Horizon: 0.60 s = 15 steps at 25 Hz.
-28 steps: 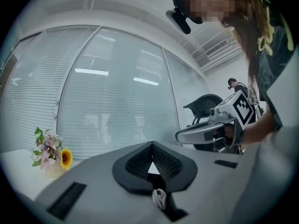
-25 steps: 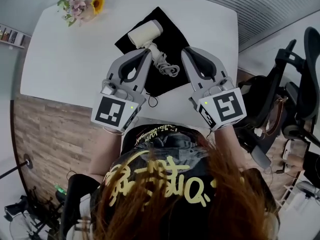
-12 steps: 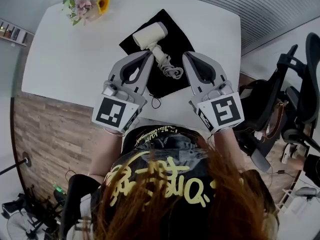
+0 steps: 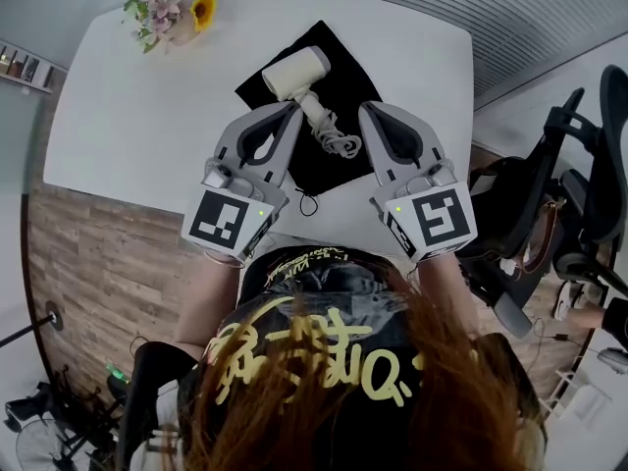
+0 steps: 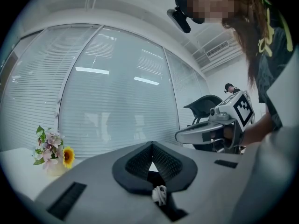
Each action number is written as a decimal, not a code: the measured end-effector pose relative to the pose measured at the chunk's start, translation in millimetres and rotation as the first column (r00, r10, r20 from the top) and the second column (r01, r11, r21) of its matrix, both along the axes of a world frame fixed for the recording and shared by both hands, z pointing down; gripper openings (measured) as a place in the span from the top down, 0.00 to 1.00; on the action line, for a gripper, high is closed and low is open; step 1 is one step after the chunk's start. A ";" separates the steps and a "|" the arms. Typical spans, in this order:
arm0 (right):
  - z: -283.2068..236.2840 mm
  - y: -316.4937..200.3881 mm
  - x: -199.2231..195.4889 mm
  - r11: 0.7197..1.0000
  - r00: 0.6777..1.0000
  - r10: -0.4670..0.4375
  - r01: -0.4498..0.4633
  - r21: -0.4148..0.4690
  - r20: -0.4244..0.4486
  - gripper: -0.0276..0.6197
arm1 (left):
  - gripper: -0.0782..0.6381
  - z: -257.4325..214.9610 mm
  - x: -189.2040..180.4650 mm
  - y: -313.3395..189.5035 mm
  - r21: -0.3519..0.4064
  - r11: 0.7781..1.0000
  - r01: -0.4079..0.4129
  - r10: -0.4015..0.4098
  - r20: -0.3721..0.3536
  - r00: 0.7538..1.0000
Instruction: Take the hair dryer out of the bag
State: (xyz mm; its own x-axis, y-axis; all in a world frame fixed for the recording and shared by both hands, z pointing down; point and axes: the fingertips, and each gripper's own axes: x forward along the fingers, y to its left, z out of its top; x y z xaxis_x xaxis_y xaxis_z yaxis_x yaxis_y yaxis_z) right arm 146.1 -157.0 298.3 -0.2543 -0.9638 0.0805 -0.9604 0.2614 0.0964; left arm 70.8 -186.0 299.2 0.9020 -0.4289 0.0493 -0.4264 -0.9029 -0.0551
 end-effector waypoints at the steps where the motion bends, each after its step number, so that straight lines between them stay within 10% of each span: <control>1: 0.6 -0.6 -0.5 1.000 1.000 0.002 -0.002 -0.003 0.000 0.95 | 0.90 0.7 -0.5 -0.3 -0.002 1.000 -0.001 0.001 0.001 1.000; 15: 4.5 -2.8 -1.7 1.000 1.000 -0.001 0.001 -0.029 -0.008 0.96 | 0.90 1.6 0.0 -2.7 -0.010 1.000 -0.001 0.001 0.004 1.000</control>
